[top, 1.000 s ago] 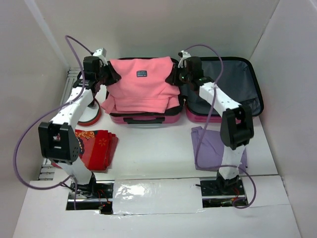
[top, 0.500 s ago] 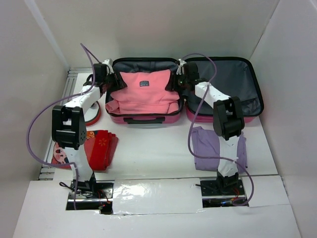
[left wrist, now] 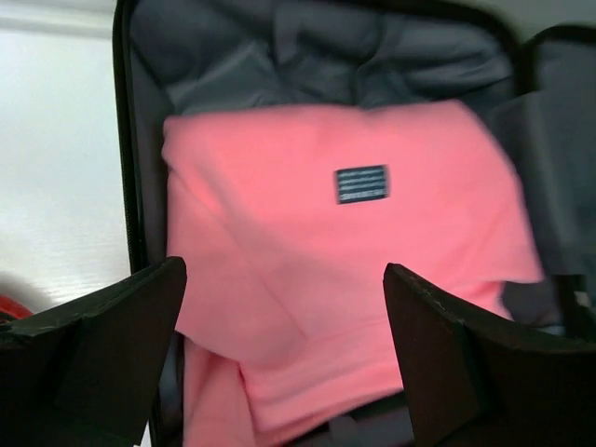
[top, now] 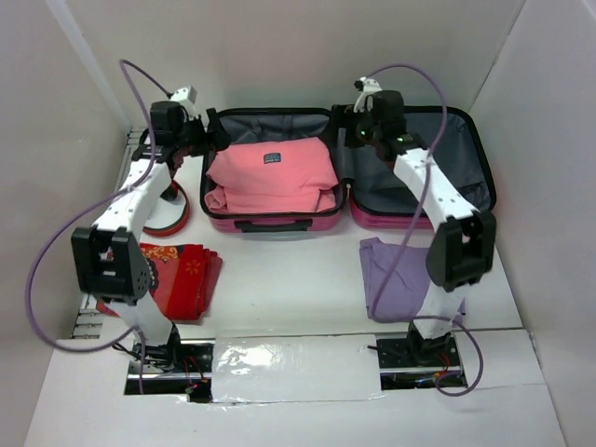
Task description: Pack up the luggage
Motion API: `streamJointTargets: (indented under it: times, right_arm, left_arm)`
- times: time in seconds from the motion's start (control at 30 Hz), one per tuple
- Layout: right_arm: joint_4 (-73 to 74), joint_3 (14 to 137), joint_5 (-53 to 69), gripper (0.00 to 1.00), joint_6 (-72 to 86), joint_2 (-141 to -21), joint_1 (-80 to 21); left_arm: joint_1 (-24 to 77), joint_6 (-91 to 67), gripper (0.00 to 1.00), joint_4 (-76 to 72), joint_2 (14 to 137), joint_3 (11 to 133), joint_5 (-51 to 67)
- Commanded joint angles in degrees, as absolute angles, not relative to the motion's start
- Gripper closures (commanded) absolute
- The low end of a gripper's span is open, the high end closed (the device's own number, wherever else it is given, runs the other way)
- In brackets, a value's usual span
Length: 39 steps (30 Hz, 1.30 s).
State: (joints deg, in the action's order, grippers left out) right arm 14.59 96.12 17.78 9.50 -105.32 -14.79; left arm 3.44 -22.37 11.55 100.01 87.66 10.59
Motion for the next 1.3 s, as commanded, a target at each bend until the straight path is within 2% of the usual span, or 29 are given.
streamJointTargets:
  times: [0.0,0.07,0.2,0.3,0.4,0.5,0.57,0.67,0.9,1.07,1.27]
  right_arm:
    - [16.0,91.9,16.5,0.03,8.3,-94.7,-14.6]
    - [16.0,85.3,13.1,0.03,9.4,-91.2,-14.6]
    - [17.2,72.3,10.0,0.03,13.3,-79.7,-10.7]
    - [17.8,63.9,9.3,0.00,16.3,-73.8,-6.6]
    - [20.2,60.0,8.1,0.00,17.9,-66.3,-3.3]
    - [23.4,59.3,6.9,0.00,18.6,-60.0,-0.8]
    - [25.0,59.3,6.3,0.00,19.2,-57.1,0.0]
    - [28.4,59.9,5.8,0.00,20.2,-54.8,0.5]
    - [29.2,56.5,10.0,0.00,22.1,-48.5,0.5]
    - [30.5,55.8,11.2,0.00,22.1,-47.1,0.5]
    - [31.6,56.3,10.0,0.00,22.1,-45.4,0.5]
  left_arm:
    - [6.3,-20.5,0.00,12.7,90.5,87.5,12.8]
    - [9.7,-19.9,0.00,12.7,85.3,82.3,12.8]
    - [23.8,-26.1,0.00,8.9,78.7,72.0,12.7]
    - [32.0,-36.3,0.00,-1.1,75.2,59.6,9.9]
    - [48.7,-45.4,0.00,-9.3,73.9,50.6,-2.5]
    - [55.4,-52.6,0.00,-15.8,78.6,45.8,-9.7]
    - [59.2,-54.3,0.00,-22.1,82.3,45.8,-10.3]
    - [63.8,-54.3,0.00,-22.7,90.7,49.6,-13.6]
    - [66.6,-58.7,0.00,-27.1,105.7,57.6,-15.4]
    - [68.5,-60.3,0.00,-22.7,113.1,64.7,-19.1]
    - [69.1,-66.3,0.07,-12.4,119.9,71.5,-23.5]
